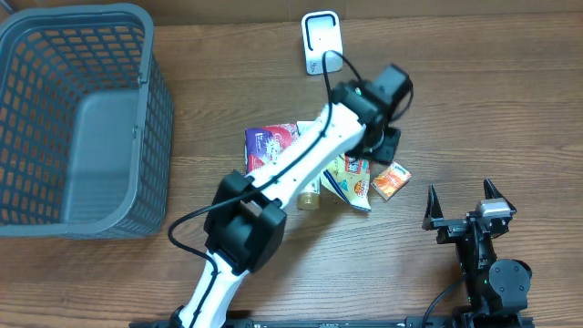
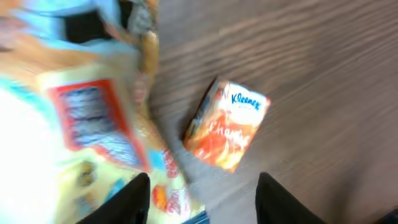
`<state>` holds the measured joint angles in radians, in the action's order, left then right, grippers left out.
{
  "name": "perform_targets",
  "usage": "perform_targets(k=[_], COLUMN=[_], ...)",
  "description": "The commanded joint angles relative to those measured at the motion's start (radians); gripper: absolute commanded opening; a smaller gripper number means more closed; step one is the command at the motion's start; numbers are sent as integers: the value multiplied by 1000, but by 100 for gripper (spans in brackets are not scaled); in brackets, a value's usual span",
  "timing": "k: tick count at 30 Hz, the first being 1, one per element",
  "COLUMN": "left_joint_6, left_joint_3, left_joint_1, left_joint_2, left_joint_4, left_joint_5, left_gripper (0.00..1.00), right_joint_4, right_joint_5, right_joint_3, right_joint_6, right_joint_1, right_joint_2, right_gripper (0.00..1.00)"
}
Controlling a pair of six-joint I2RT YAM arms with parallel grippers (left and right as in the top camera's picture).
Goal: Scan the item barcode
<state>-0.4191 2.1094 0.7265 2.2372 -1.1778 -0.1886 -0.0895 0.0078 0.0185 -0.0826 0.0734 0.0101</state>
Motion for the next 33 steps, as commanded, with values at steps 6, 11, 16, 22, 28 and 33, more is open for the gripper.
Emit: perform_targets(k=[6, 11, 16, 22, 28, 33], left_joint_6=[61, 101, 107, 154, 153, 142], left_joint_3=[513, 603, 603, 594, 563, 556], left_joint_1=[-212, -365, -475, -560, -689, -995], left_joint_2=[-61, -102, -180, -304, -445, -514], left_joint_4=[-390, -512, -512, -512, -512, -512], left_joint_5=[39, 29, 15, 17, 159, 159], left_gripper=[56, 59, 70, 84, 100, 100], right_joint_4=[6, 6, 6, 7, 6, 7], right_joint_5=[6, 6, 6, 6, 6, 6], right_joint_3=[-11, -11, -11, -11, -11, -11], right_joint_6=[-4, -4, -4, -4, -4, -4], right_joint_1=[-2, -2, -2, -2, -2, -2], right_joint_2=[-7, -7, -7, -7, -7, -7], right_gripper=[100, 100, 100, 100, 100, 100])
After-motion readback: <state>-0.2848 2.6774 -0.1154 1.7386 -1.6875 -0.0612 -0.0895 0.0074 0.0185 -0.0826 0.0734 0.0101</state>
